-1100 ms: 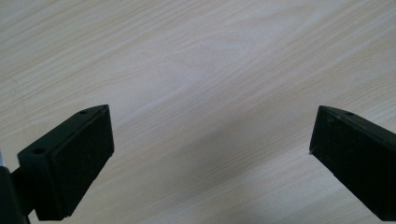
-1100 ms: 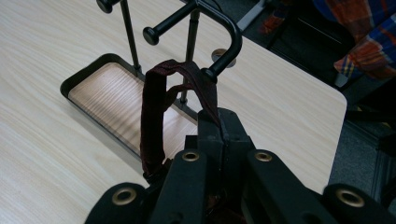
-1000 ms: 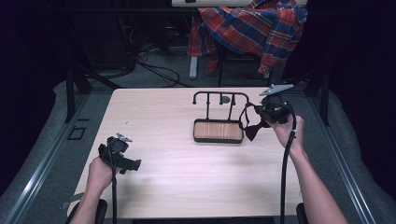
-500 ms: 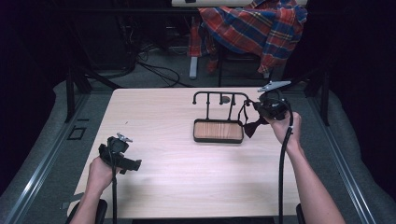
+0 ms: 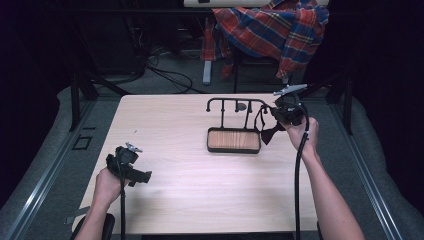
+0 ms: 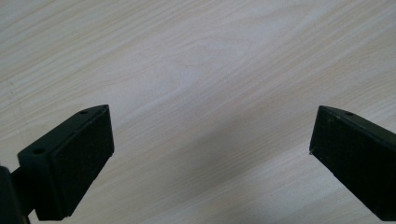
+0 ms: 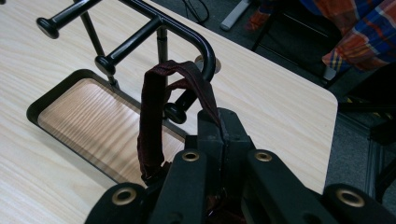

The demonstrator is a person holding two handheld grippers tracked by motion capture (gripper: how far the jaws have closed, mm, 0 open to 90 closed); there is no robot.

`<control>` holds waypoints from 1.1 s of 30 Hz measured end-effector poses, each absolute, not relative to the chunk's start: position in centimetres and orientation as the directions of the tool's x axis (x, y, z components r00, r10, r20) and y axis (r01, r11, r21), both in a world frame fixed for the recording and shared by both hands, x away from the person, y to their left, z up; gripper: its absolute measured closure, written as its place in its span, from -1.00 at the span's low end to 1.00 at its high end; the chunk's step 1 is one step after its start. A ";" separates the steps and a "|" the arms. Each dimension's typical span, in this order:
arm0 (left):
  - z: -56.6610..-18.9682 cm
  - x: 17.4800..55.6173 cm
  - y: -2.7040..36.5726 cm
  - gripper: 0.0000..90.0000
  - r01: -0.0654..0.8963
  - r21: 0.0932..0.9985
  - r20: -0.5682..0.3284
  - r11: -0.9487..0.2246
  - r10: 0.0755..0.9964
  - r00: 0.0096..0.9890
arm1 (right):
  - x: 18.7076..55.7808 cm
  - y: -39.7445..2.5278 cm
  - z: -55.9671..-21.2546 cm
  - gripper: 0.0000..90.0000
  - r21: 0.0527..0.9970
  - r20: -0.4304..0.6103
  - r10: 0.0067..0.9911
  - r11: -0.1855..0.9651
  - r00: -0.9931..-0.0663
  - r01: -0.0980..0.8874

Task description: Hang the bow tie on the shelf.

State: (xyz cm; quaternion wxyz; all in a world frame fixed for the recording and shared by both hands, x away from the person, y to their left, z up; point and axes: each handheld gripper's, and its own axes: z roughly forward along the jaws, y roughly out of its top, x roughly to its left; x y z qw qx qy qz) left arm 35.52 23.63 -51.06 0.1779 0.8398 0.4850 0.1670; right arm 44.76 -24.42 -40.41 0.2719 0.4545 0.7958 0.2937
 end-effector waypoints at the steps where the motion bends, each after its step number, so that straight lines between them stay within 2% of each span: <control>1: -51.1 35.5 23.6 -1.00 0.755 0.461 0.108 -0.467 0.874 0.474 | 44.8 -24.4 -40.5 0.99 0.713 -0.161 0.886 0.409 -0.434 0.570; 15: -51.1 35.5 23.6 -1.00 0.756 0.458 0.106 -0.467 0.873 0.475 | 46.0 -24.9 -41.9 0.99 0.702 -0.128 0.899 0.381 -0.419 0.602; 33: -51.1 35.5 23.5 -1.00 0.756 0.455 0.106 -0.469 0.872 0.477 | 46.7 -24.9 -43.6 0.97 0.680 -0.076 0.892 0.373 -0.445 0.631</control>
